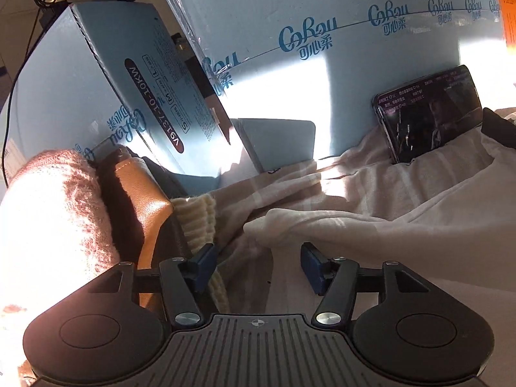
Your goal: Fold clothes
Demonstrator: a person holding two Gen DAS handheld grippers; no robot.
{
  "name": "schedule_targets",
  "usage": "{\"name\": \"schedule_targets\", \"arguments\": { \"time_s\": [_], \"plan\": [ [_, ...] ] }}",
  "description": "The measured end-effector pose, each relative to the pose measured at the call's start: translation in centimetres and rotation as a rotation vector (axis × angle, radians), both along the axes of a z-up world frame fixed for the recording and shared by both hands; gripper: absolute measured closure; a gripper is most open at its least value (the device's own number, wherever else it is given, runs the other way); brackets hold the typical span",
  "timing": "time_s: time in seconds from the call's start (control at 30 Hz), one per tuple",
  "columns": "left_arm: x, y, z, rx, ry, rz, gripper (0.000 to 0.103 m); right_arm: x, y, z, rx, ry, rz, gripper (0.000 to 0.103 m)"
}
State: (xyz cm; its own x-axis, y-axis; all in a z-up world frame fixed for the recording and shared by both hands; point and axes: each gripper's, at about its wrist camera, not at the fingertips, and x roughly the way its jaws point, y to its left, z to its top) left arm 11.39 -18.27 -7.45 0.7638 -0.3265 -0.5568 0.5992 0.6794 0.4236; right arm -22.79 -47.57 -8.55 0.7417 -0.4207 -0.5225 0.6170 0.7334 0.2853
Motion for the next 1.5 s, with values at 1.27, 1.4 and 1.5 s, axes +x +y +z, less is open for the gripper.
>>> {"name": "schedule_targets", "arguments": {
  "time_s": [1.27,1.4,1.5],
  "plan": [
    [-22.2,9.4,4.9,-0.591,0.378,-0.991,0.091,-6.8,15.7,3.8,0.09,-0.382,0.612,0.093],
    [-24.5,12.2,3.2,-0.524,0.425,-1.044,0.091,-9.3,18.6,3.5,0.054,-0.345,0.706,0.093],
    [-25.7,13.4,1.3,-0.46,0.491,-1.052,0.091,-10.4,20.5,2.4,0.045,-0.272,0.757,0.093]
  ]
}}
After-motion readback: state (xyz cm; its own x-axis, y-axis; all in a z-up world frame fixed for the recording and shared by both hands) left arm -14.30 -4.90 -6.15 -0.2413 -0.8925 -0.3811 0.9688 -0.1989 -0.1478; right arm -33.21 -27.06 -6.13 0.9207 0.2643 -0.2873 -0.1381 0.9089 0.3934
